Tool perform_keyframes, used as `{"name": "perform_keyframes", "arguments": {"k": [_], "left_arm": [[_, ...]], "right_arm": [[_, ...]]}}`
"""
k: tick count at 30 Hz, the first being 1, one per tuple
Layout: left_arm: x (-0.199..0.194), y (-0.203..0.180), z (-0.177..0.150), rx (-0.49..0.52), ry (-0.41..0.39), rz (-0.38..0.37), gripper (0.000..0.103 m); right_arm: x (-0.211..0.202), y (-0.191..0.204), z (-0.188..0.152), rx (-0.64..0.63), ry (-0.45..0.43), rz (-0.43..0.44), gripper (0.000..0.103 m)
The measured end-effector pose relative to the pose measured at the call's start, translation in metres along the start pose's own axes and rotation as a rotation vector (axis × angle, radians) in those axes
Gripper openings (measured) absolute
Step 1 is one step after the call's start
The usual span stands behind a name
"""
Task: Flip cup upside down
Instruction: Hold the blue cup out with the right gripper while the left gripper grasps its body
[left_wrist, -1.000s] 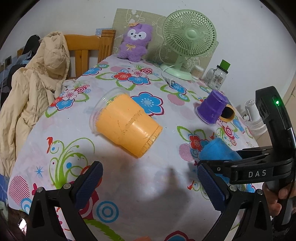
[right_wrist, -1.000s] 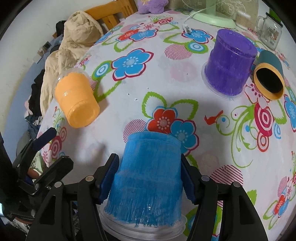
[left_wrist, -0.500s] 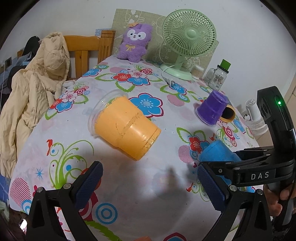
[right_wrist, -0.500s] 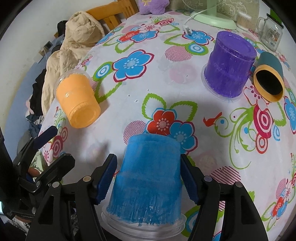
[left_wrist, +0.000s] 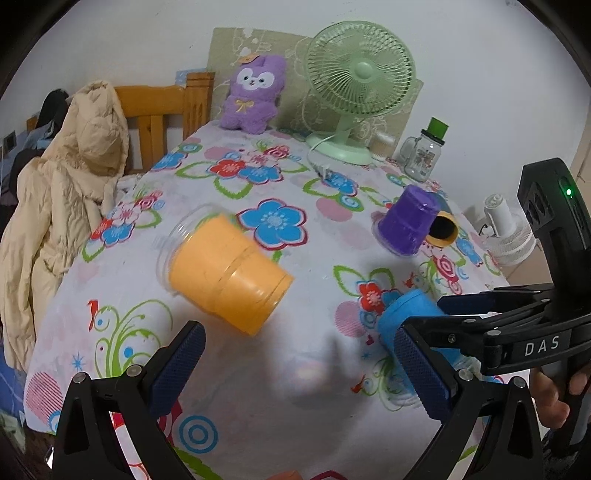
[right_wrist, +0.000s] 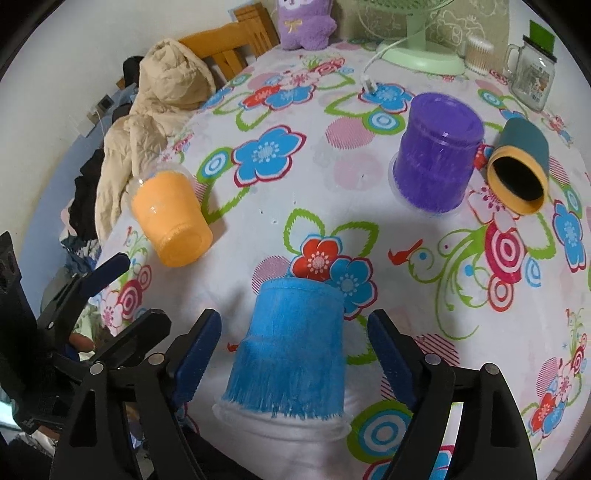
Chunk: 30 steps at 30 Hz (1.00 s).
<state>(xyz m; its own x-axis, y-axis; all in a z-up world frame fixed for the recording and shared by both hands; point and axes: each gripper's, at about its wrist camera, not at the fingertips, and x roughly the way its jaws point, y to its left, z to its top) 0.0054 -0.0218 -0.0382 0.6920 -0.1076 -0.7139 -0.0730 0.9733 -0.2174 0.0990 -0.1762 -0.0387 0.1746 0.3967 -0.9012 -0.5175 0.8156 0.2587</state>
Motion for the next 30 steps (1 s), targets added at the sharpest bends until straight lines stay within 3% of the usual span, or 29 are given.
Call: {"name": "perform_keyframes", "arguments": {"k": [6,14,22,30], "left_arm": [[-0.006,-0.018,0.008,0.036,-0.018,-0.018,0.103],[-0.005,-0.048,0.016,0.075,-0.026,-0.047,0.103],[0.012,-0.076,0.019,0.102,0.01,-0.08,0.103],[0.041,-0.087,0.022,0.067,0.099,-0.1,0.103]], "right_arm": [[-0.026,-0.011,-0.002,0.042,-0.074,0.074,0.087],[-0.058,-0.037,-0.014,0.076,-0.146,0.059,0.091],[-0.074,-0.077,-0.037,0.133,-0.182,0.041,0.092],[-0.072,-0.095,-0.063,0.154,-0.174,0.053,0.092]]}}
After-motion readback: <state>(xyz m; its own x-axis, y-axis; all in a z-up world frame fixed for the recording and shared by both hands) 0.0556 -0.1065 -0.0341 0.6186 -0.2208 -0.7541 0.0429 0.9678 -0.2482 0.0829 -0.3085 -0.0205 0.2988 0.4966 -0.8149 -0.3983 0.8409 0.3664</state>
